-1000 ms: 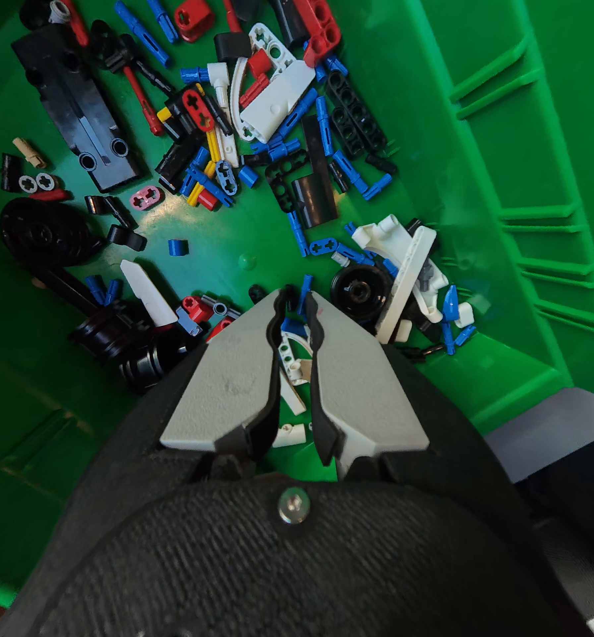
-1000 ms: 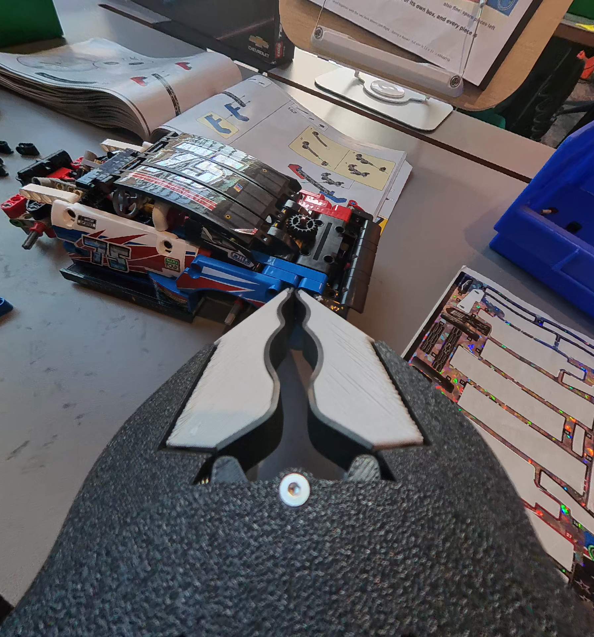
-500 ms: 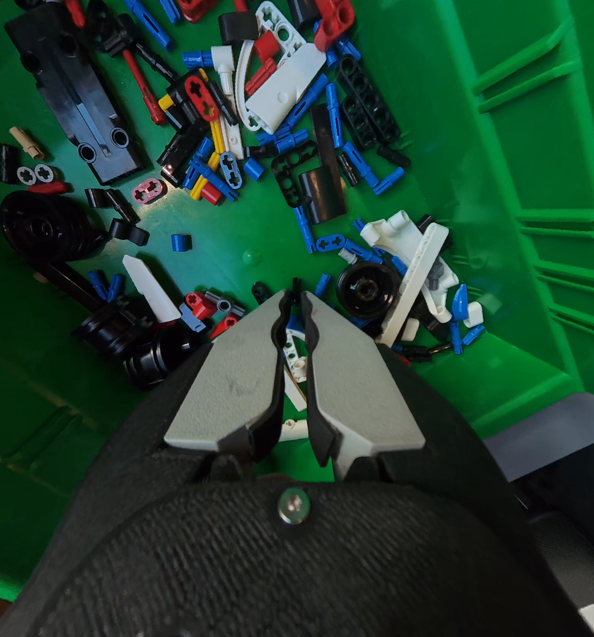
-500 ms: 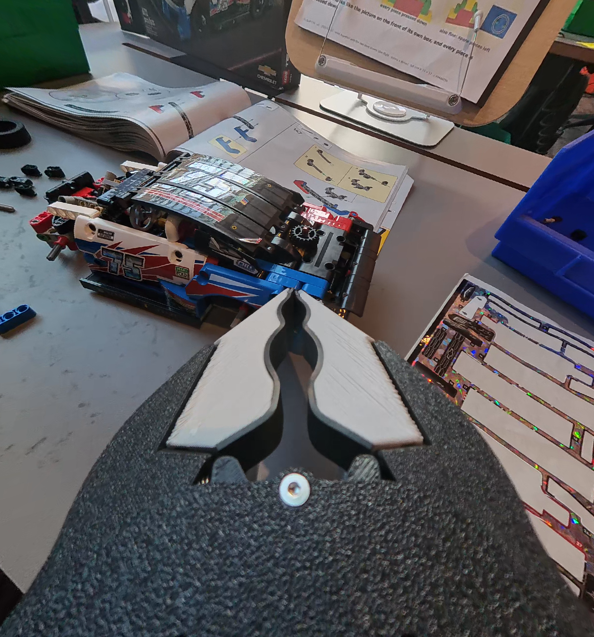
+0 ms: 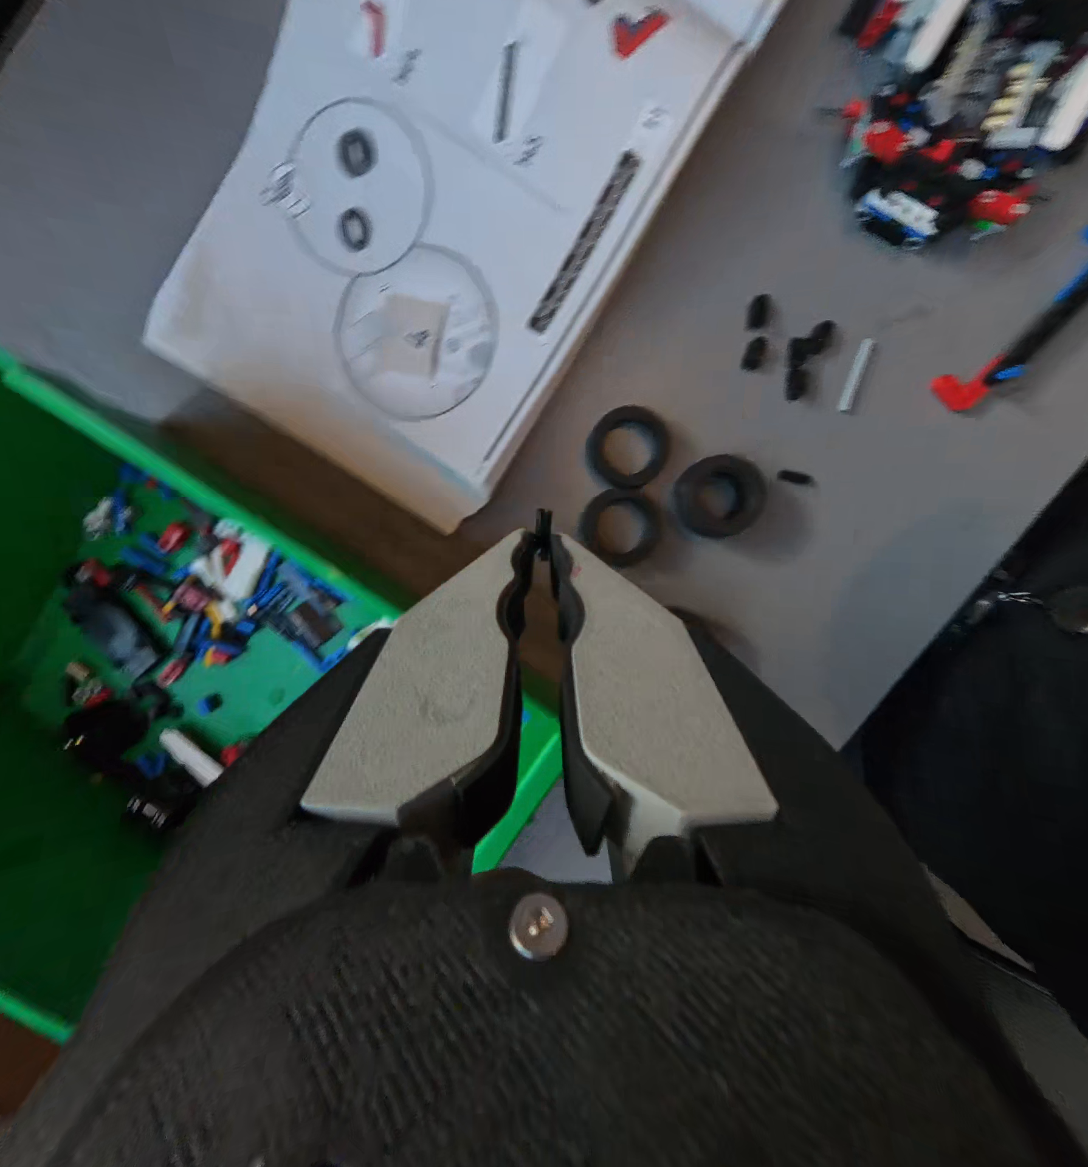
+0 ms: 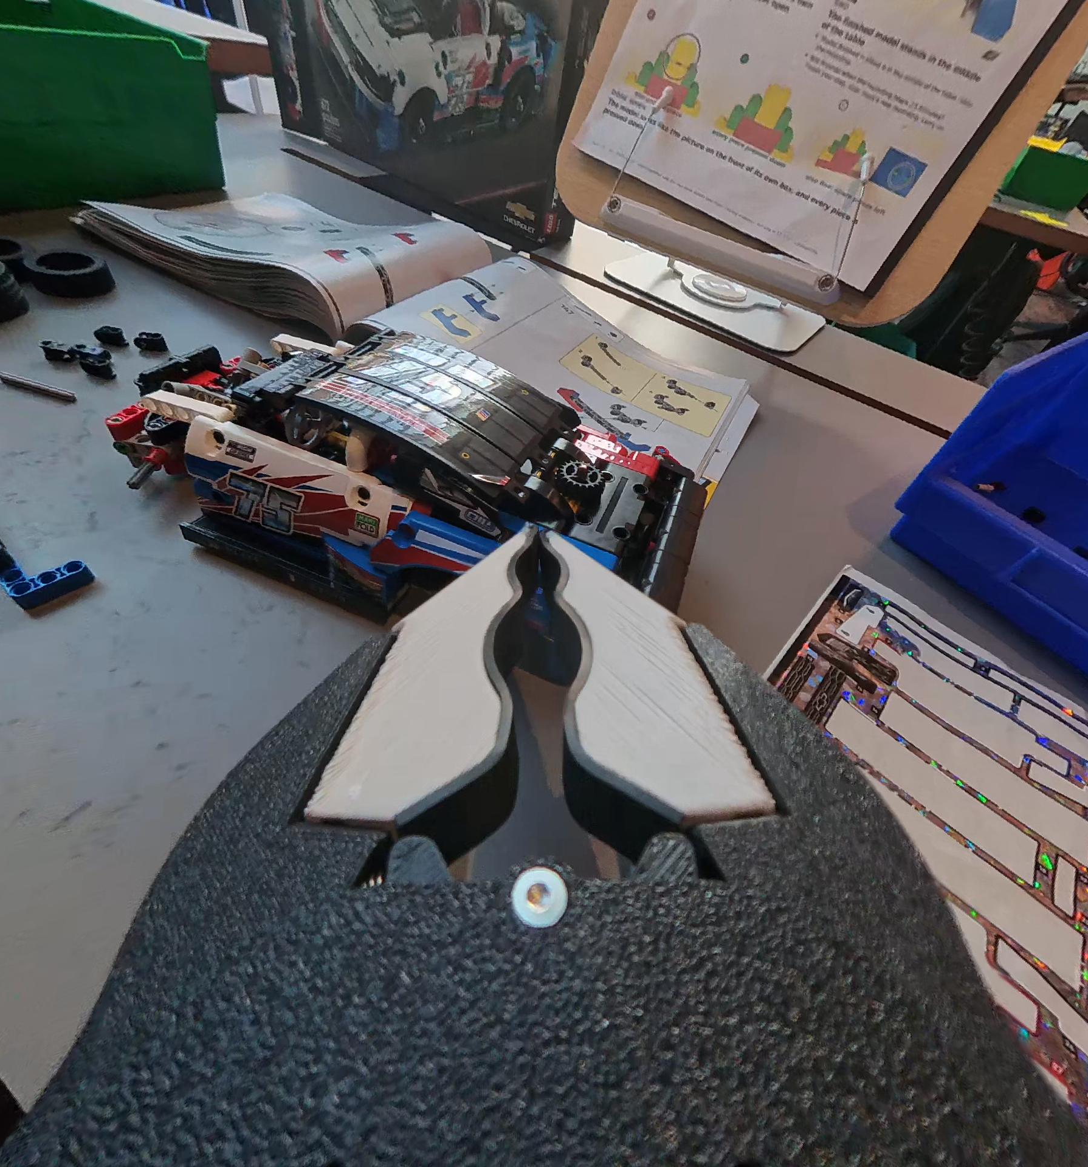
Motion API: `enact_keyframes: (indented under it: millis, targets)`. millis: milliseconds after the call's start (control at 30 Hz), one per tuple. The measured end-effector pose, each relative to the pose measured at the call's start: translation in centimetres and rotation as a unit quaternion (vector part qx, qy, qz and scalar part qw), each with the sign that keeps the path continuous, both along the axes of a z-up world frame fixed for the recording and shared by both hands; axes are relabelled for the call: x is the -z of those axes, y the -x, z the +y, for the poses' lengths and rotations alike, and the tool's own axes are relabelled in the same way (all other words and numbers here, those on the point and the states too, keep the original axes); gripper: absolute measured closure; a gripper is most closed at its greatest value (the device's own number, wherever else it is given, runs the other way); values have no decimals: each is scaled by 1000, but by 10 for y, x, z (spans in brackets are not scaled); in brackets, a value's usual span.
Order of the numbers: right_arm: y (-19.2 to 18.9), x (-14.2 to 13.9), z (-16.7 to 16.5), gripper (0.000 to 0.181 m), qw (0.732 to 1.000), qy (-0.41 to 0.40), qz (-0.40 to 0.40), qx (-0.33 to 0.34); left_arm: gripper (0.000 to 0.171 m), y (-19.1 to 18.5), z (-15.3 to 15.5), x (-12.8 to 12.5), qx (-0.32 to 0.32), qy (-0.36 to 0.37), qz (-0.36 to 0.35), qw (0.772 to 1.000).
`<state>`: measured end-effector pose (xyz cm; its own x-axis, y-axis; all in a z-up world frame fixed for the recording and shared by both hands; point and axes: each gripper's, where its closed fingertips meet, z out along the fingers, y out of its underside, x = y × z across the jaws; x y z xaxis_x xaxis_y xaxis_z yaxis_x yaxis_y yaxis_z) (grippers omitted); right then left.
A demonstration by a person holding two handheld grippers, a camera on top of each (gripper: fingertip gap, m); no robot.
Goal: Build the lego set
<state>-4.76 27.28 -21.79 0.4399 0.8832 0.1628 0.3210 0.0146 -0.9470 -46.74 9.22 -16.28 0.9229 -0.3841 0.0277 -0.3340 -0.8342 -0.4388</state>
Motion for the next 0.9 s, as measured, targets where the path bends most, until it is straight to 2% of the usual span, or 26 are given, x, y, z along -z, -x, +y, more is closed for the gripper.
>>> enact_keyframes:
  millis: [100,167,233,333,400,500,567,800,900]
  targets:
    - [2,-5,-4,181,1000,-12,11,-11,169,-83,0,20,103,37,-27,994]
    - [0,-10,-4,181,999,-25,27,-6,170,-114,2,45,158,52,6,986]
    - [-1,-14,-8,181,999,-33,39,-15,169,-128,2,74,193,80,44,977]
    - [-1,-18,-13,181,998,-35,52,-32,169,-153,-12,107,232,159,19,960]
    - [-2,-20,-14,181,997,-40,61,-34,169,-153,-11,124,240,177,43,953]
    - [-3,-24,-16,181,996,-49,70,-37,169,-157,-4,121,231,166,24,958]
    - [-3,-24,-17,181,995,-51,72,-37,159,-155,-5,119,227,170,19,959]
    - [-5,-28,-15,181,994,-47,87,-35,149,-147,-11,119,218,163,23,962]
    - [-6,-29,-13,181,994,-47,90,-30,148,-139,-13,108,196,134,25,971]
